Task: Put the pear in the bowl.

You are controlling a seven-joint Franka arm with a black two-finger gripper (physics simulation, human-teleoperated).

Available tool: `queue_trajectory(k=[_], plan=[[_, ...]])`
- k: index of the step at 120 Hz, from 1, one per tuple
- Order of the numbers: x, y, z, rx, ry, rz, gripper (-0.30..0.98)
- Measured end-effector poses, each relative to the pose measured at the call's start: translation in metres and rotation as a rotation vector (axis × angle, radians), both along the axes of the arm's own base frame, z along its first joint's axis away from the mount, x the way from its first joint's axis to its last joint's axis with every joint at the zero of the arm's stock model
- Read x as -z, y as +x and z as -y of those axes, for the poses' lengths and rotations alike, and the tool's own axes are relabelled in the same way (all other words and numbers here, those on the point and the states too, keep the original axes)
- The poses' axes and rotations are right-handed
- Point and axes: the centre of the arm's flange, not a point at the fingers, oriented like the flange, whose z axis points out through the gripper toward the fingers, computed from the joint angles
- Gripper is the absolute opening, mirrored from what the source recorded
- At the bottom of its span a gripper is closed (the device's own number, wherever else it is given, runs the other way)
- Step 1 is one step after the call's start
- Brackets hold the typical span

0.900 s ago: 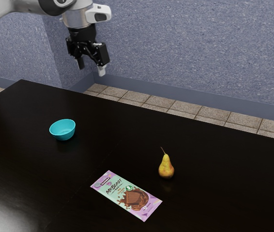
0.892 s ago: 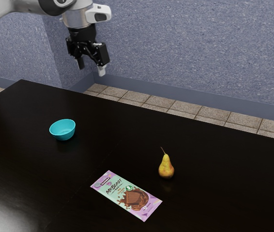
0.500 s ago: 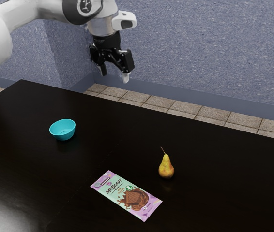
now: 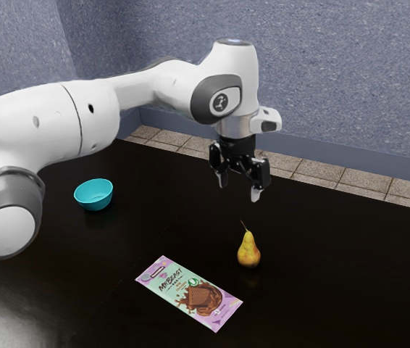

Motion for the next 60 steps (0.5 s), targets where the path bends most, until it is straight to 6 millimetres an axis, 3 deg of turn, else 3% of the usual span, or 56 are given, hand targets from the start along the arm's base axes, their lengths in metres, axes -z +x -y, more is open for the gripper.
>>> queue_trajectory(k=[20, 60], plan=[[0.054, 0.009, 0.016, 0.006, 0.014, -0.034, 0.69], [0.098, 0.019, 0.025, -0.007, -0.016, -0.044, 0.69]])
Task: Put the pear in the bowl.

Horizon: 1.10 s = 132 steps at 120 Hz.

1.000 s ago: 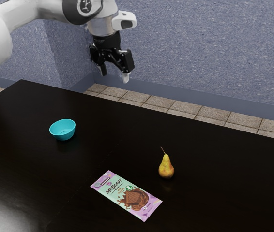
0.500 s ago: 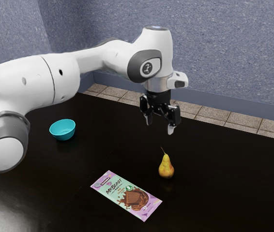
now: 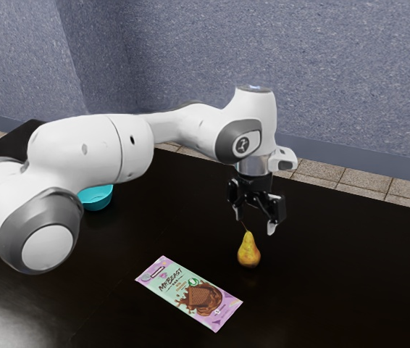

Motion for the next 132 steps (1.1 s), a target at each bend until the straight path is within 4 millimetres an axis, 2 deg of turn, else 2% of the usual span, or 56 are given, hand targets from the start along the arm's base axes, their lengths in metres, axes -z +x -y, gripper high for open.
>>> queue_trajectory(k=[12, 37, 50, 68, 92, 108, 132], plan=[[0.013, 0.0, -0.002, -0.009, -0.004, -0.015, 0.69], [0.064, -0.003, -0.002, -0.02, -0.001, -0.079, 0.68], [0.077, -0.004, -0.002, -0.025, -0.002, -0.094, 0.68], [0.084, -0.005, -0.003, -0.029, -0.001, -0.108, 0.68], [0.082, -0.008, -0.017, -0.054, 0.008, -0.179, 0.68], [0.08, -0.009, -0.017, -0.06, -0.001, -0.207, 0.68], [0.09, -0.012, -0.017, -0.067, -0.006, -0.244, 0.45]])
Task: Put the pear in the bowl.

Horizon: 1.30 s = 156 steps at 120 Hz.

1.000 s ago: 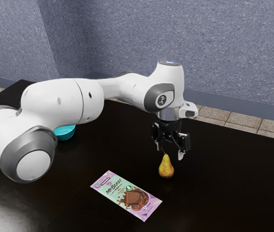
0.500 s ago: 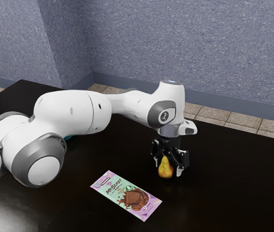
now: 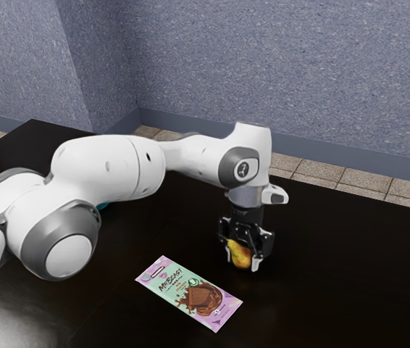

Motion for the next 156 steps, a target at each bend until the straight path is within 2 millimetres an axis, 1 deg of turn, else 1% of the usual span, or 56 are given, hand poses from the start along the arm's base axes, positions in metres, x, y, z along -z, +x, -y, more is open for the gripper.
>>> queue_trajectory(k=[12, 34, 44, 50, 70, 84, 94, 112, 120, 130, 137, 156], plan=[[0.002, -0.001, -0.001, -0.002, 0.001, -0.013, 0.34], [0.0, -0.004, -0.008, -0.006, 0.015, -0.051, 0.21], [-0.004, -0.006, -0.01, -0.005, 0.018, -0.076, 0.15], [-0.009, -0.006, -0.01, -0.002, 0.02, -0.084, 0.13], [-0.025, -0.006, -0.01, 0.006, 0.027, -0.099, 0.0], [-0.029, -0.007, -0.012, 0.012, 0.041, -0.111, -0.11], [-0.04, -0.007, -0.014, 0.015, 0.045, -0.108, -0.1], [-0.075, -0.005, -0.028, 0.003, 0.057, -0.087, -0.1], [-0.097, -0.003, -0.043, -0.014, 0.066, -0.071, -0.1], [-0.127, 0.001, -0.074, -0.046, 0.081, -0.048, -0.1], [-0.145, 0.004, -0.105, -0.08, 0.094, -0.035, -0.1], [-0.18, 0.012, -0.199, -0.189, 0.148, 0.006, -0.1]])
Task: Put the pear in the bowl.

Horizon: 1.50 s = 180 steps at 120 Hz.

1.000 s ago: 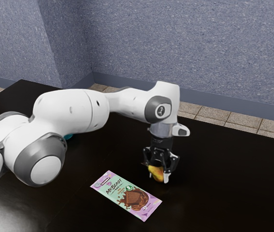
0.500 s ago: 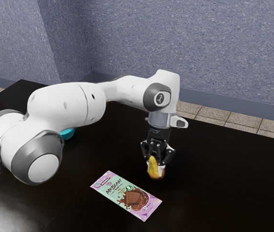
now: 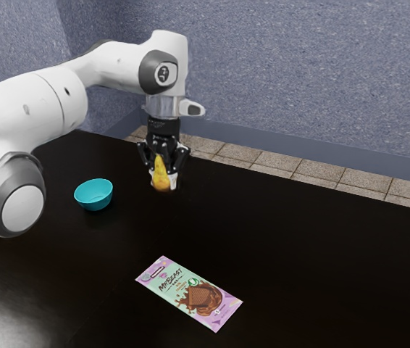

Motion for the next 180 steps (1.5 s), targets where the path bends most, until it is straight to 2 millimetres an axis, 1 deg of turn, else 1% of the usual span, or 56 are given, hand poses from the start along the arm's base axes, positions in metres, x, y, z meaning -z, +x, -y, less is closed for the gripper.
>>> queue_trajectory(k=[16, 29, 40, 45, 56, 66, 75, 84, 92, 102, 116, 124, 132, 158, 160, 169, 172, 180], plan=[[-0.01, 0.008, -0.083, -0.085, 0.065, 0.053, -0.09], [-0.005, 0.015, -0.141, -0.135, 0.117, 0.111, -0.09], [0.004, 0.023, -0.184, -0.156, 0.151, 0.165, -0.09], [0.008, 0.028, -0.198, -0.155, 0.161, 0.192, -0.09], [0.013, 0.032, -0.223, -0.144, 0.175, 0.238, -0.09], [0.02, 0.03, -0.245, -0.137, 0.185, 0.255, -0.1], [0.029, 0.027, -0.26, -0.131, 0.188, 0.252, -0.1], [0.042, 0.02, -0.273, -0.127, 0.185, 0.233, -0.09], [0.056, 0.014, -0.279, -0.121, 0.18, 0.207, -0.09], [0.072, 0.006, -0.282, -0.108, 0.175, 0.173, -0.09], [0.083, -0.002, -0.282, -0.088, 0.168, 0.142, -0.09], [0.084, -0.009, -0.281, -0.081, 0.161, 0.13, -0.08], [0.084, -0.01, -0.281, -0.072, 0.16, 0.132, -0.09], [0.07, 0.003, -0.282, -0.042, 0.171, 0.195, -0.08], [0.07, 0.004, -0.282, -0.04, 0.171, 0.198, -0.07], [0.068, 0.006, -0.279, -0.035, 0.158, 0.207, 0.08], [0.068, 0.006, -0.278, -0.034, 0.152, 0.21, 0.11], [0.068, 0.007, -0.276, -0.031, 0.135, 0.215, 0.23]])
